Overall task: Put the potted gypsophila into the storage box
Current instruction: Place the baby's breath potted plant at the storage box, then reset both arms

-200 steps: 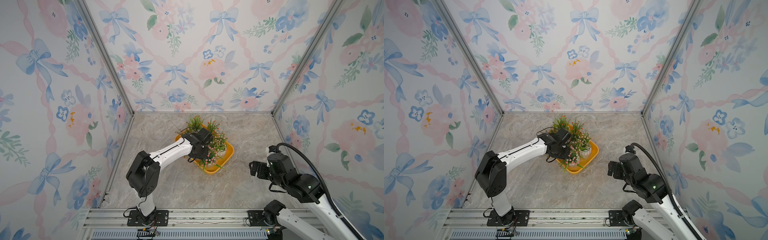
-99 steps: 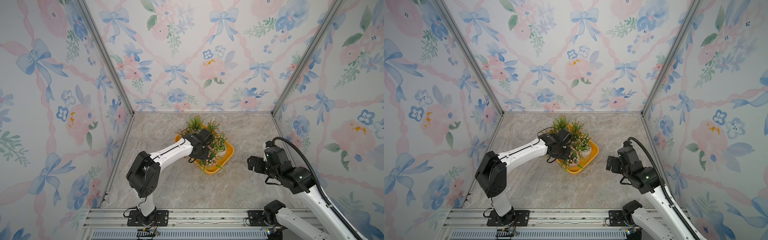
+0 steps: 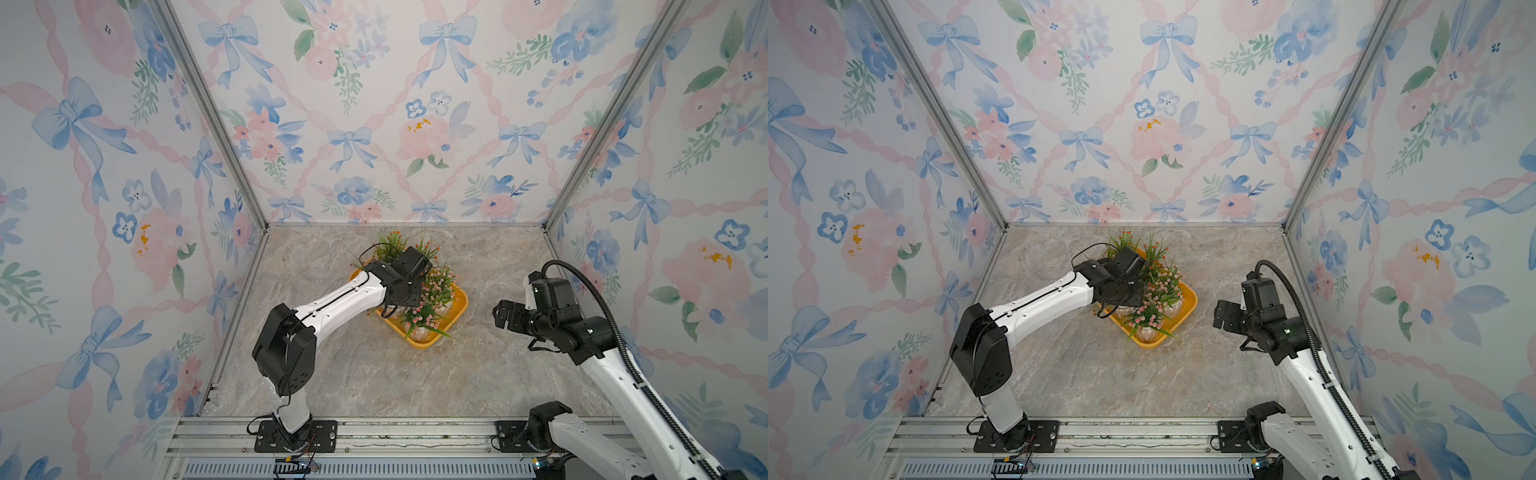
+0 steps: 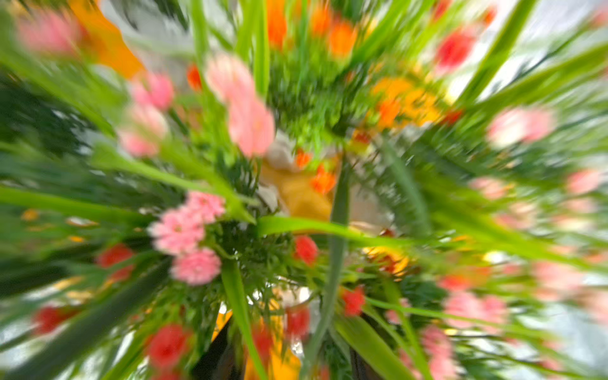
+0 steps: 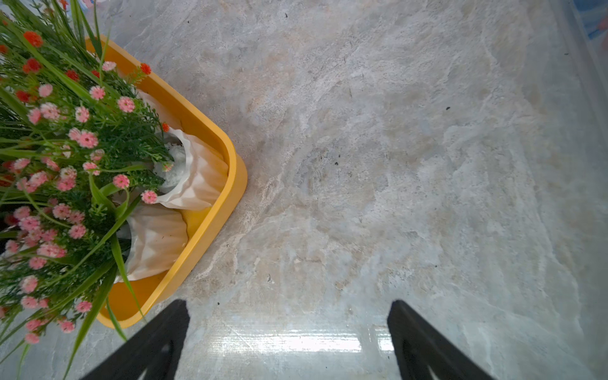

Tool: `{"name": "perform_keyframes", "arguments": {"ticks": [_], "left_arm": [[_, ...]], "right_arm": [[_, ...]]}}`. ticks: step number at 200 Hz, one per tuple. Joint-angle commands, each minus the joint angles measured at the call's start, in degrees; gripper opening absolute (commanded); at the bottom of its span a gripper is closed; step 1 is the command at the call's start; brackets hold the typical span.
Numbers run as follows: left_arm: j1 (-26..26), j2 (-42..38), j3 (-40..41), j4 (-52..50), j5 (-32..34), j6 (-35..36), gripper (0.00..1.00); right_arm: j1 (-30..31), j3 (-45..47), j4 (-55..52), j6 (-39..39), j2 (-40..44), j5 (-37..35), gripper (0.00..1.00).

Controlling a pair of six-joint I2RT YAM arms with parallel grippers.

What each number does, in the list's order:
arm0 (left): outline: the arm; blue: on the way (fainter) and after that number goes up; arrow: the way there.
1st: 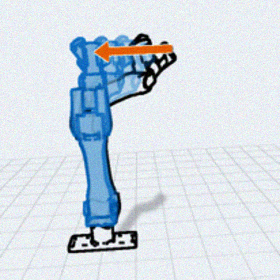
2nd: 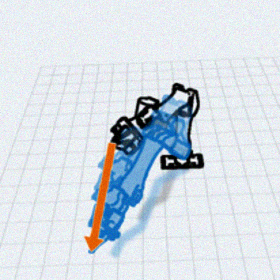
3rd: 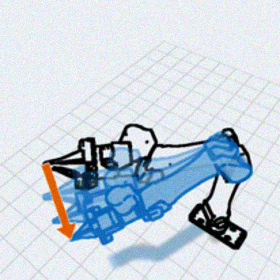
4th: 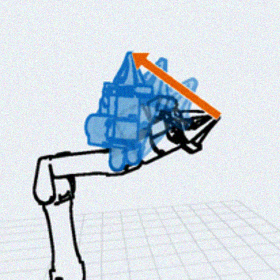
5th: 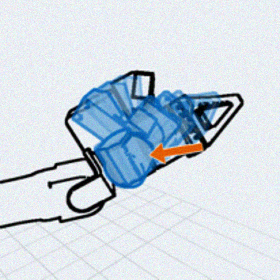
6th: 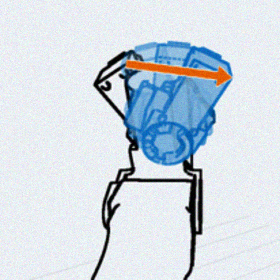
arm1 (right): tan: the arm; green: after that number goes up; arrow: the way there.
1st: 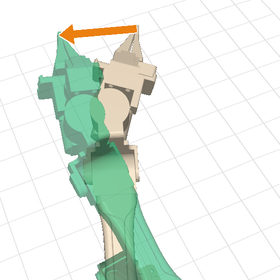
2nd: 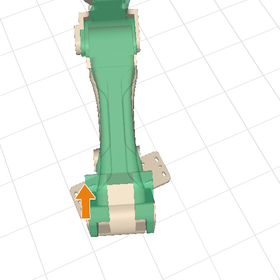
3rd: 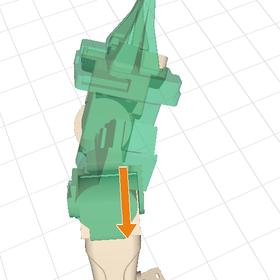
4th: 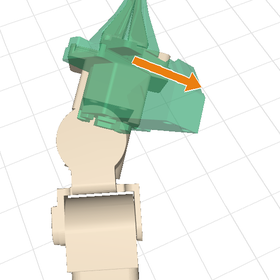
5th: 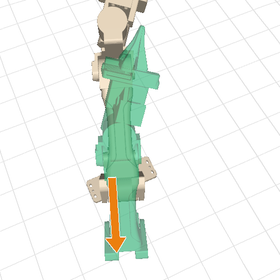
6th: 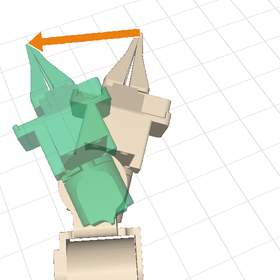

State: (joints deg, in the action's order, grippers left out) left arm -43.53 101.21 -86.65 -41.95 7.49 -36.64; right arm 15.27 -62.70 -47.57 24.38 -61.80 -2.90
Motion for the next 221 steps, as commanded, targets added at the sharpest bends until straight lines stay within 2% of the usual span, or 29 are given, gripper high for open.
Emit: {"name": "perform_keyframes", "arguments": {"ticks": [1, 26, 59, 67, 71, 75, 79, 106, 128, 143, 187, 203, 221], "left_arm": [[-0.2, -4.6, -3.4, 0.2, 1.7, -2.7, 0.5], [-0.3, -9.4, -5.0, 0.3, 3.9, -4.0, 0.52], [0.0, -14.8, -7.9, 0.4, 12.7, -2.7, 0.59], [0.3, -15.4, -8.3, 0.3, 15.3, -1.2, 0.68], [0.4, -15.6, -8.4, 0.3, 16.4, -0.5, 0.76], [0.7, -15.9, -8.5, 0.4, 17.7, 0.2, 0.94], [1.0, -16.1, -8.5, 0.4, 19.1, 0.8, 0.98], [5.3, -16.5, -6.8, 1.6, 24.5, 5.0, 0.98], [11.2, -16.2, -3.9, 6.2, 24.8, 8.9, 0.98], [15.7, -16.8, -0.6, 11.9, 24.0, 11.6, 0.98], [28.4, -24.3, 17.7, 32.5, 18.9, 16.6, 0.98], [31.1, -26.4, 23.7, 36.9, 19.5, 17.4, 0.98], [33.0, -29.5, 31.2, 43.5, 20.5, 18.7, 0.98]], "right_arm": [[-2.2, -3.5, 2.0, -4.0, -3.5, 3.0, 0.97], [-5.0, -6.0, 2.4, -6.6, -6.6, 3.2, 0.97], [-11.3, -7.3, 6.6, -7.9, -8.7, 2.9, 0.97], [-13.0, -7.7, 7.3, -7.6, -9.2, 3.2, 0.97], [-13.7, -7.8, 7.8, -7.5, -9.5, 3.2, 0.97], [-14.2, -7.9, 8.2, -7.5, -9.8, 3.0, 0.97], [-14.8, -7.9, 8.7, -7.5, -10.0, 2.8, 0.97], [-17.4, -8.6, 10.2, -7.4, -12.4, 1.1, 0.97], [-19.0, -9.4, 11.0, -4.8, -13.2, 0.1, 0.97], [-19.6, -7.6, 14.0, -3.1, -12.1, -4.0, 0.97], [-21.6, -0.1, 24.0, -7.2, -9.3, -18.5, 0.97], [-21.6, 2.2, 25.9, -9.2, -9.0, -21.6, 0.97], [-22.0, 5.4, 28.0, -7.3, -8.9, -26.0, 0.97]]}}
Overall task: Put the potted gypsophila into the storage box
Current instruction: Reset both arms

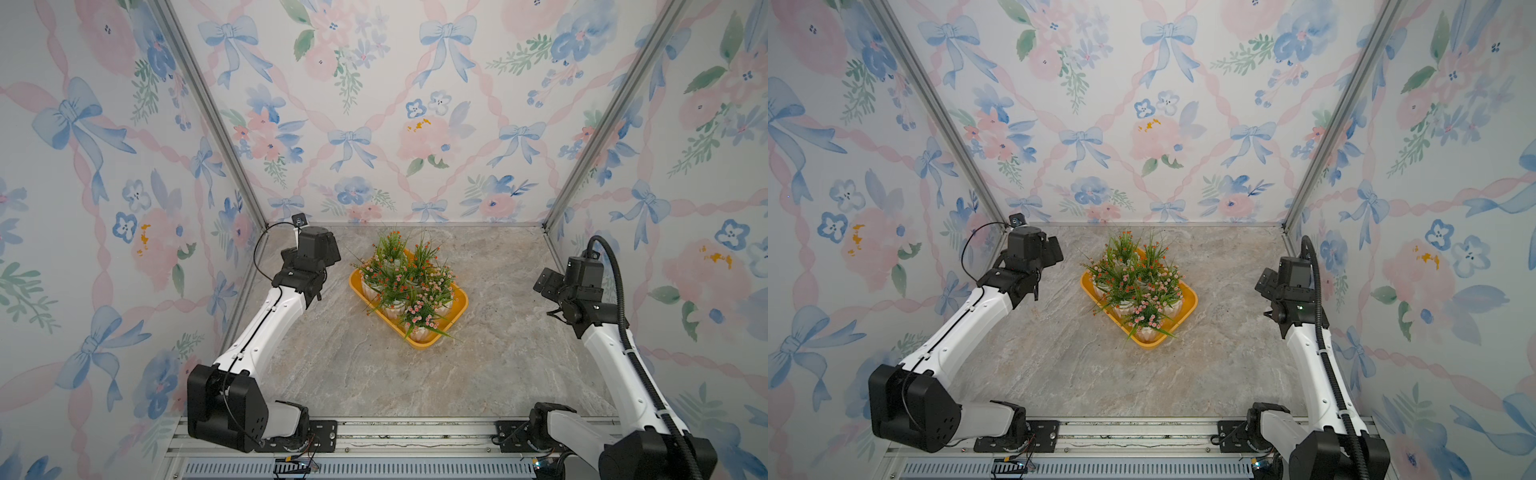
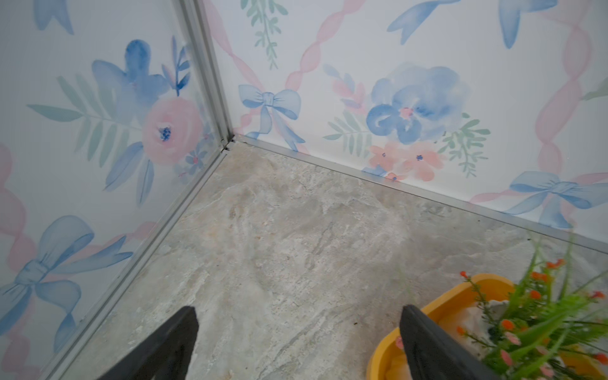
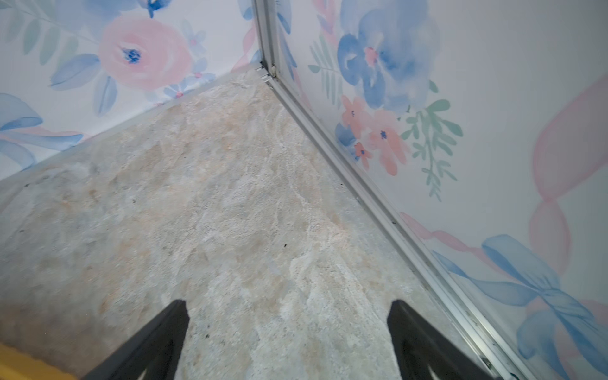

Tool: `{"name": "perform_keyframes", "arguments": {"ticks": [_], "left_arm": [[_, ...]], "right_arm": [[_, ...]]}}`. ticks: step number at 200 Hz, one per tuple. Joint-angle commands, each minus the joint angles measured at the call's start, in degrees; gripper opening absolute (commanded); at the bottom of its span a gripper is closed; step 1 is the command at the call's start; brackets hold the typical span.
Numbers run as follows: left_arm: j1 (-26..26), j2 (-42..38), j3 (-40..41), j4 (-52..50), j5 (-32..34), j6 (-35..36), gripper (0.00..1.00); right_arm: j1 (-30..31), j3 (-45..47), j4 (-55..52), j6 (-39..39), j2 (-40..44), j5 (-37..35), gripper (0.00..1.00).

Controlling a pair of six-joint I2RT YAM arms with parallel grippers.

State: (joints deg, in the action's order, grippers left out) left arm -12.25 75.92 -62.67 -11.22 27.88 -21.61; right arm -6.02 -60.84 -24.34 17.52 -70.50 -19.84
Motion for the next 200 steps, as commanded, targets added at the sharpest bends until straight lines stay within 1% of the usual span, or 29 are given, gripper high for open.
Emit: {"name": "perform_keyframes", "arguments": {"ticks": [1, 14, 27, 37, 46, 59, 77, 84, 93, 119, 132, 139, 151, 159, 166, 182, 195, 200], "left_arm": [[1.7, -4.4, 7.7, 13.2, 0.2, 3.8, 0.98], [2.4, -7.1, 14.9, 21.1, 0.8, 6.2, 0.98], [3.0, -9.6, 22.7, 30.9, 3.3, 8.0, 0.98], [4.0, -11.3, 29.8, 38.5, 2.6, 9.5, 0.98], [4.8, -12.0, 34.7, 44.7, 1.9, 10.4, 0.98], [5.0, -12.2, 40.1, 51.0, 1.6, 13.2, 0.98], [5.3, -10.6, 44.1, 54.7, 2.7, 13.8, 0.98], [5.4, -9.5, 45.3, 56.0, 2.8, 13.4, 0.98], [5.5, -8.2, 46.8, 58.4, 3.5, 12.1, 0.98], [5.5, -2.5, 50.3, 67.3, 3.2, 8.5, 0.98], [5.5, 1.3, 51.1, 73.3, 4.5, 8.4, 0.98], [5.3, 2.3, 50.3, 74.1, 4.6, 9.8, 0.98], [5.4, 4.3, 50.4, 77.4, 3.3, 11.1, 0.98], [5.3, 6.0, 50.4, 78.3, 1.5, 11.6, 0.98], [5.3, 8.0, 51.0, 82.3, -0.6, 13.1, 0.98], [4.8, 10.9, 50.0, 83.3, -6.6, 16.0, 0.98], [4.9, 11.0, 51.3, 84.5, -7.3, 15.8, 0.98], [5.2, 11.9, 52.4, 88.1, -7.6, 15.7, 0.98]], "right_arm": [[-0.8, 3.8, 5.1, -0.3, -0.2, -9.2, 0.97], [-0.7, 6.9, 8.6, -0.1, 0.5, -11.4, 0.97], [-0.5, 11.7, 14.4, 0.3, 2.2, -14.0, 0.97], [-0.4, 16.9, 21.1, -0.4, 3.7, -15.1, 0.97], [-0.4, 21.4, 26.9, -1.4, 4.7, -15.2, 0.97], [-0.3, 24.9, 30.0, -2.4, 5.0, -15.1, 0.97], [0.2, 25.1, 26.8, -3.9, 4.2, -16.7, 0.97], [0.8, 26.2, 27.8, -5.3, 4.1, -18.2, 0.97], [1.3, 28.4, 31.8, -7.6, 4.5, -19.2, 0.97], [1.0, 31.0, 34.6, -10.6, 7.0, -18.1, 0.97], [0.5, 31.3, 33.0, -11.4, 8.4, -15.8, 0.97], [0.0, 31.8, 33.1, -11.6, 9.3, -13.9, 0.97], [-1.4, 32.7, 33.4, -12.2, 10.7, -8.6, 0.97], [-2.3, 33.1, 33.0, -13.1, 11.6, -4.2, 0.97], [-2.7, 33.0, 31.3, -14.4, 12.4, -1.2, 0.97], [-2.9, 32.4, 25.4, -17.5, 14.6, 1.4, 0.97], [-3.9, 34.1, 25.1, -18.4, 17.9, 4.5, 0.97], [-4.6, 34.8, 25.7, -18.1, 18.9, 5.3, 0.97]]}}
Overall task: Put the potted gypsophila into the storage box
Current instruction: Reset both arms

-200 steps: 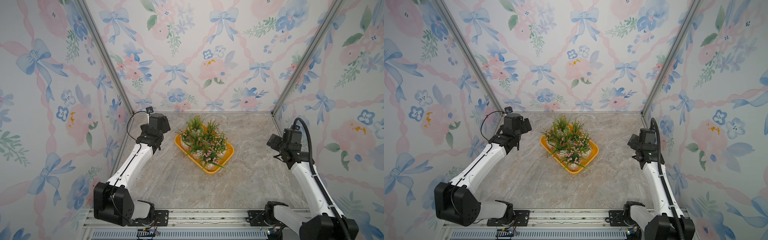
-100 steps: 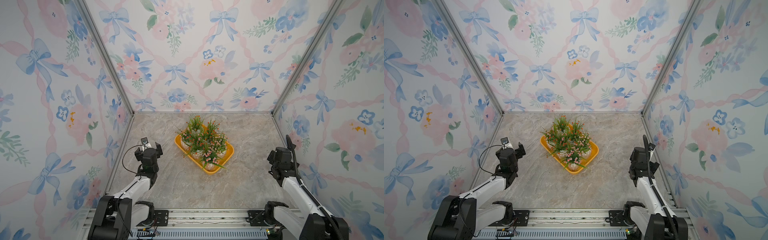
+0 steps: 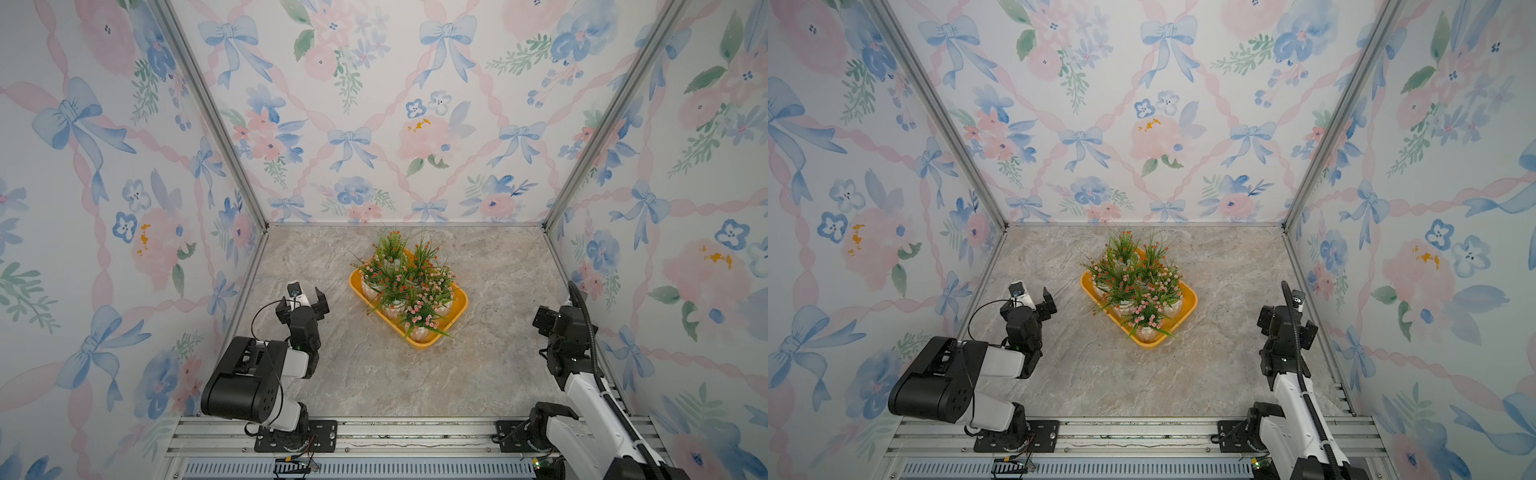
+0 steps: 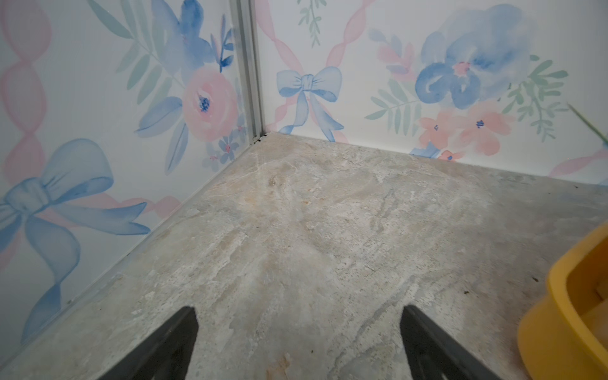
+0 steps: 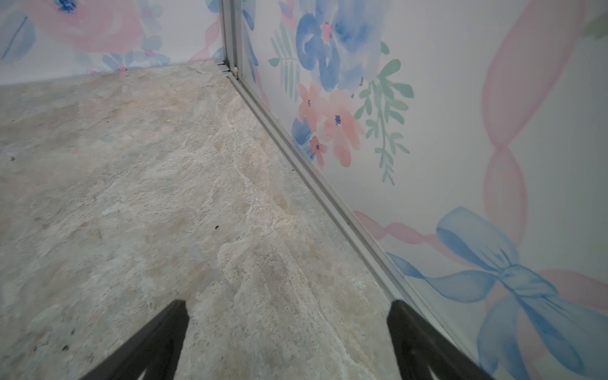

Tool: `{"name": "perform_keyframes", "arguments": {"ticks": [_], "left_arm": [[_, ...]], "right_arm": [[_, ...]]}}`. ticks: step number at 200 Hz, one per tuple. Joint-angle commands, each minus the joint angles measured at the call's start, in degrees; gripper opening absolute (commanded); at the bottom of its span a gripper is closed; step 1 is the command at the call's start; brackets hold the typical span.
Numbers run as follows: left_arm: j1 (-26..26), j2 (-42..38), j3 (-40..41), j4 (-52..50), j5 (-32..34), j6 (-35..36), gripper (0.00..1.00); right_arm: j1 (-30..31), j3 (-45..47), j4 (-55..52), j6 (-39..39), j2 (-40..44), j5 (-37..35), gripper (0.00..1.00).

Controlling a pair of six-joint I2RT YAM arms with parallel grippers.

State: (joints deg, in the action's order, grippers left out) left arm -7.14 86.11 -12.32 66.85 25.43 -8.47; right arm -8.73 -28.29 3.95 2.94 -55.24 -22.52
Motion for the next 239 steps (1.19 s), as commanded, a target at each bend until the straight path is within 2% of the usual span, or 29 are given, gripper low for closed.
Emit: {"name": "perform_keyframes", "arguments": {"ticks": [1, 7, 22, 87, 109, 129, 175, 200, 239], "left_arm": [[0.1, 2.0, 2.3, 11.1, -5.2, 2.6, 0.98], [0.0, 3.7, 3.1, 15.4, -5.4, 3.6, 0.98], [0.1, 2.2, 2.3, 10.9, -5.2, 2.7, 0.98], [0.1, 2.2, 2.4, 11.0, -5.3, 2.7, 0.98], [0.0, 2.2, 2.4, 10.9, -5.2, 2.8, 0.98], [0.0, 2.2, 2.4, 10.9, -5.2, 2.8, 0.98], [0.0, 2.2, 2.3, 10.9, -5.1, 2.8, 0.98], [0.0, 2.3, 2.4, 10.9, -5.1, 2.9, 0.98], [-0.3, 2.2, 2.4, 11.0, -4.8, 3.0, 0.98]], "right_arm": [[-2.1, 2.4, -2.5, -3.4, 3.8, 8.1, 0.97], [-3.1, 2.9, -2.1, -2.9, 4.7, 8.7, 0.97], [-4.4, 3.5, -2.1, -2.5, 5.9, 10.4, 0.97], [-4.9, 5.3, -8.5, -5.5, 13.7, 12.9, 0.97], [-5.3, 6.4, -4.7, -4.6, 13.8, 8.1, 0.97], [-5.6, 7.1, 0.1, -3.8, 12.0, 9.6, 0.97], [-4.7, 7.3, 9.4, -0.9, 5.9, 14.8, 0.97], [1.4, 6.8, 16.9, 0.4, -1.4, 13.0, 0.97], [13.1, 6.1, 36.1, -0.6, -19.7, 4.0, 0.97]]}}
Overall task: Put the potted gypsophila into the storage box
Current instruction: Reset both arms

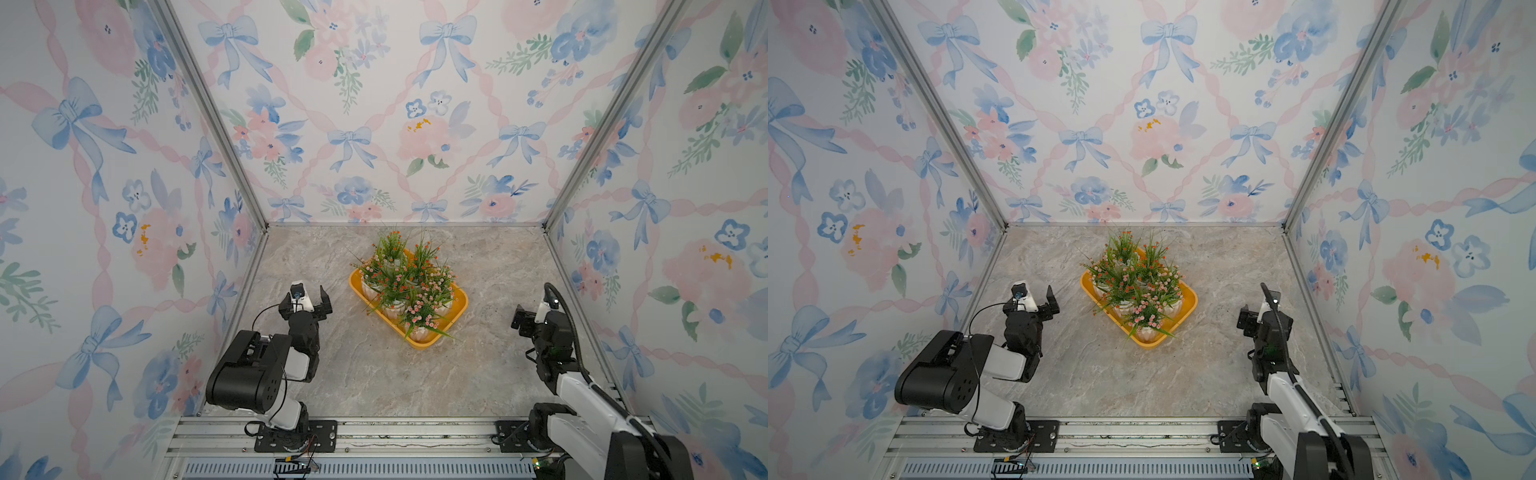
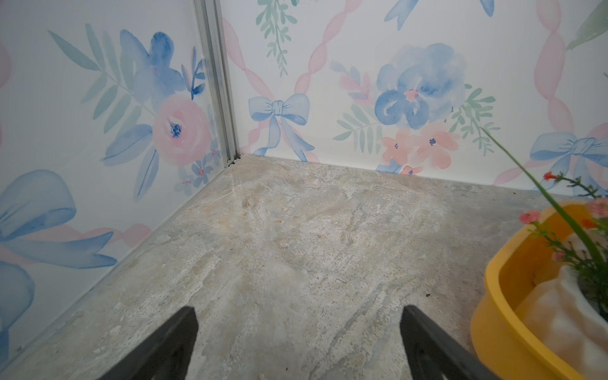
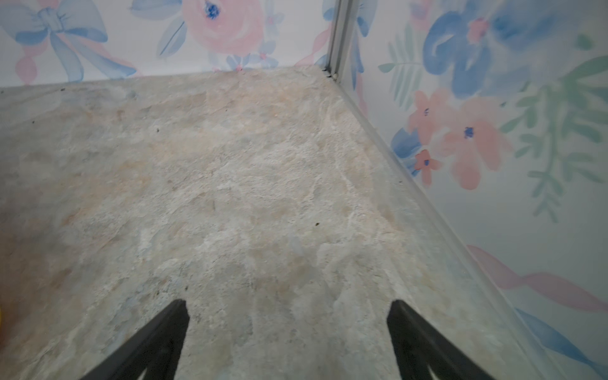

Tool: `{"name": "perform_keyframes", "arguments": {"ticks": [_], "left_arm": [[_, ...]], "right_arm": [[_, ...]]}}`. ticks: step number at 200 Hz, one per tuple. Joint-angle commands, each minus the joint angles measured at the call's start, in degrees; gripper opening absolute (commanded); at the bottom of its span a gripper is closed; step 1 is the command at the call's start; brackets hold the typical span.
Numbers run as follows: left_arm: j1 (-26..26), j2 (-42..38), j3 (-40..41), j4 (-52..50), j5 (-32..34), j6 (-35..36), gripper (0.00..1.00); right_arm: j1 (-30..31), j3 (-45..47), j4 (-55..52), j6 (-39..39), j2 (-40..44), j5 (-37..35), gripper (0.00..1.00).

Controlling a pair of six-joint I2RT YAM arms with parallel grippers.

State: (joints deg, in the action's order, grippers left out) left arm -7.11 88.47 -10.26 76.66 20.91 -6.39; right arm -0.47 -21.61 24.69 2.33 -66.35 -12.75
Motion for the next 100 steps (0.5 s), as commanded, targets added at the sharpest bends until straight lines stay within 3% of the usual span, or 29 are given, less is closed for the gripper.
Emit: {"name": "perform_keyframes", "arguments": {"ticks": [1, 18, 39, 64, 78, 100], "left_arm": [[-0.3, -0.1, 0.3, 1.1, -0.2, 1.0, 0.98], [-0.4, -0.1, 0.2, 1.1, 0.2, 0.9, 0.98], [-0.4, -0.2, 0.2, 1.1, 0.4, 1.0, 0.98], [-0.5, 0.0, 0.2, 1.1, 0.6, 1.1, 0.98], [-0.6, 0.0, 0.1, 1.1, 0.7, 1.2, 0.98], [-0.7, 0.1, 0.1, 1.1, 0.9, 1.2, 0.98]], "right_arm": [[5.2, -0.7, 15.7, 0.0, -9.0, -5.9, 0.97], [6.4, -3.9, 15.1, -1.3, -14.8, -6.5, 0.97], [6.8, -1.3, 26.2, -1.9, -20.5, -7.3, 0.97], [6.4, -1.3, 24.2, -1.6, -20.4, -5.0, 0.97], [5.8, 0.7, 32.1, -2.0, -23.4, -3.2, 0.97], [5.2, -0.4, 27.7, -1.5, -22.2, -2.0, 0.97]]}}
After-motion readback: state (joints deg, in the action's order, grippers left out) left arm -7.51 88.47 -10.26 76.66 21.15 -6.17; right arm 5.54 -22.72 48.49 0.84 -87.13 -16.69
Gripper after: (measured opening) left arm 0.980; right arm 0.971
